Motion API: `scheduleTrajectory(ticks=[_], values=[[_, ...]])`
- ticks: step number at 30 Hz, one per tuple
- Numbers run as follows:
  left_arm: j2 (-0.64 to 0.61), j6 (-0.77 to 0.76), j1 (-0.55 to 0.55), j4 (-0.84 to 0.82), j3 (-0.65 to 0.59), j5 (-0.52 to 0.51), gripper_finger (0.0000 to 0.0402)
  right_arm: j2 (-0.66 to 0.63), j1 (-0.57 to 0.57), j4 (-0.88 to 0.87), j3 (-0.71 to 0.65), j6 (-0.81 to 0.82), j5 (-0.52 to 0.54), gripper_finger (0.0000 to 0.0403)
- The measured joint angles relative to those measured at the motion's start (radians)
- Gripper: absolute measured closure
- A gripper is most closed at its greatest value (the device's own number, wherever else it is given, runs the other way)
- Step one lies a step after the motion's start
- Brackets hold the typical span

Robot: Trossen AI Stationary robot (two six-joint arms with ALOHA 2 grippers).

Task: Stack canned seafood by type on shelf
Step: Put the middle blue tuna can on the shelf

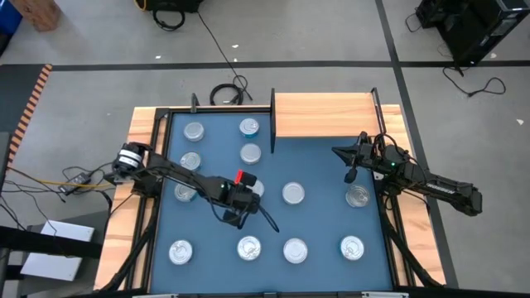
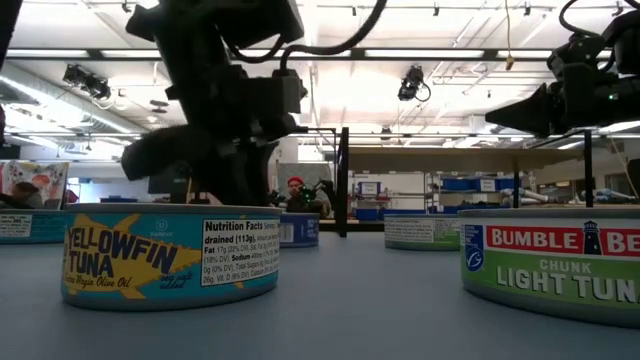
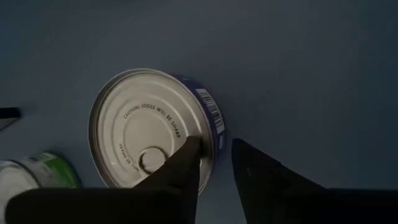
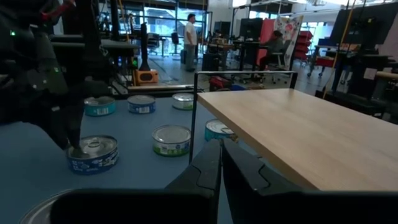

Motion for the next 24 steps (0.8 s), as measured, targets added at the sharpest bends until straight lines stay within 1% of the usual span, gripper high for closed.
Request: scheduleTrajectory(ticks=[3, 5, 7, 10, 12, 19, 24], values=[[0.009, 0.0, 0.0, 0.001, 0.001, -0.026, 0.0307, 0.0, 0.0, 0.005, 0.0, 0.0, 0.001, 0.0375], [0.009, 0.0, 0.0, 0.001, 0.001, -0.035, 0.0315, 0.0, 0.0, 0.014, 0.0, 0.0, 0.002, 0.0375], [0.01, 0.0, 0.0, -0.019, 0.008, -0.042, 0.0333, 0.0, 0.0, 0.014, 0.0, 0.0, 0.003, 0.0375], [0.01, 0.0, 0.0, -0.035, 0.017, -0.04, 0.0378, 0.0, 0.0, 0.014, 0.0, 0.0, 0.004, 0.0375], [0.01, -0.004, 0.0, -0.043, 0.024, -0.04, 0.0393, 0.0, 0.0, 0.014, 0.0, 0.0, 0.004, 0.0375], [0.008, -0.017, 0.001, -0.126, 0.079, -0.009, 0.0399, 0.0, 0.0, 0.014, 0.0, 0.0, 0.004, 0.0375], [-0.011, -0.075, 0.007, -0.175, 0.092, 0.117, 0.04, 0.0, 0.0, 0.015, 0.0, 0.0, 0.004, 0.0375]])
